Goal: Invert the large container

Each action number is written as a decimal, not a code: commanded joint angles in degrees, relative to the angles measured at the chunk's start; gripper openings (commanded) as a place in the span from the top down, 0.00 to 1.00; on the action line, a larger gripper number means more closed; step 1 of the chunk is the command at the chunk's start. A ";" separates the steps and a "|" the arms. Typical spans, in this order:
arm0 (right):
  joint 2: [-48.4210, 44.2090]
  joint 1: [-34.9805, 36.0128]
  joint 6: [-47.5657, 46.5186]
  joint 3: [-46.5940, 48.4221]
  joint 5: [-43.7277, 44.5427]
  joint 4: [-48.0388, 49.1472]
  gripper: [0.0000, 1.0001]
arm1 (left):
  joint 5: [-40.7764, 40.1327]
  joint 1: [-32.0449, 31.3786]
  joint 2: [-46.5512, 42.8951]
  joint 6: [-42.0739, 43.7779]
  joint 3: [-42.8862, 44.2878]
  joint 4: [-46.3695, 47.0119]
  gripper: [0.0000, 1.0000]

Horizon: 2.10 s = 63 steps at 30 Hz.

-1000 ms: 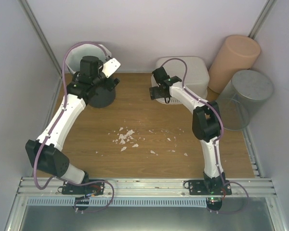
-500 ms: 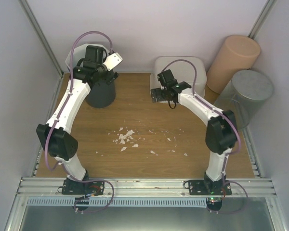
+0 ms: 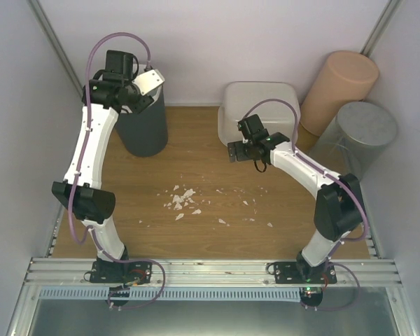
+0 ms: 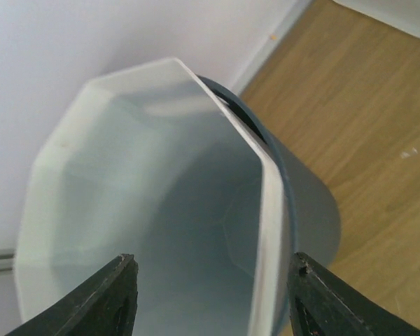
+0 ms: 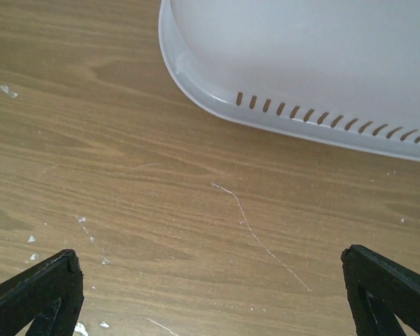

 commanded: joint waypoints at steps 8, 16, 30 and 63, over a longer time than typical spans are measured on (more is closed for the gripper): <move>-1.88 0.38 -0.52 -3.16 0.33 1.75 0.00 | 6.10 2.13 3.23 1.34 3.37 -9.12 0.46; -2.13 0.45 -0.53 -4.58 0.37 2.28 0.00 | 6.58 3.15 4.99 1.26 3.37 -7.92 0.53; -1.20 0.38 -0.37 -5.35 -0.22 2.73 0.00 | 7.95 4.07 5.02 0.89 5.79 -7.15 0.58; -0.80 0.40 0.42 -7.07 -0.75 3.27 0.00 | 11.22 5.00 8.97 6.82 5.58 -14.34 0.80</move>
